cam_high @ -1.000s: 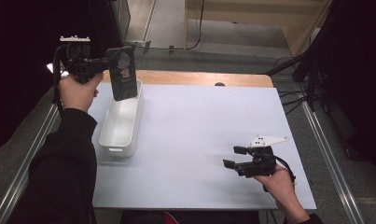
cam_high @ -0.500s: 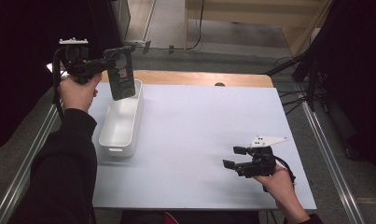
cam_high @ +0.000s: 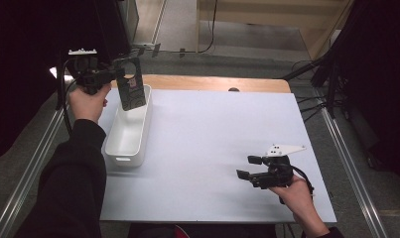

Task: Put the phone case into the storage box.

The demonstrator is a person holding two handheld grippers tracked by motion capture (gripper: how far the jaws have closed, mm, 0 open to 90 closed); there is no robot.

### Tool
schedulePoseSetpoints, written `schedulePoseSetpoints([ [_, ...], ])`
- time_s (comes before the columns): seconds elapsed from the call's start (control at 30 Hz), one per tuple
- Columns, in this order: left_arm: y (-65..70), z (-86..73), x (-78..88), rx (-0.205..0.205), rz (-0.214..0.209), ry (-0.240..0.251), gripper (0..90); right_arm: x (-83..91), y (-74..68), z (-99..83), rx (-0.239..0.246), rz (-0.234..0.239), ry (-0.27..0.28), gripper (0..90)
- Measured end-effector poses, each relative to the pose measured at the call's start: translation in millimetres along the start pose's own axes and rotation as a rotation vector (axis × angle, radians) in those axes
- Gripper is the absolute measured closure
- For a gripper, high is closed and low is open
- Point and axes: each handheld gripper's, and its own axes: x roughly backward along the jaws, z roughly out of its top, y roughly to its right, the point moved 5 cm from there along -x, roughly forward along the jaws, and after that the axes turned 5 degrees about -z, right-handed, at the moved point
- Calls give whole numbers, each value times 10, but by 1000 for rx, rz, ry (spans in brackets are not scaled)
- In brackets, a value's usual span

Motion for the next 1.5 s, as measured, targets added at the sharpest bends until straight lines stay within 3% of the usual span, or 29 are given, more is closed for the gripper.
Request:
schedulePoseSetpoints([
  [0.9,-157,-92,-259,-31,7,-6,747,14,17,-9,-9,-3,4,240],
  [1.5,-207,-161,-408,-39,-27,-21,742,20,24,-9,-12,-4,8,240],
])
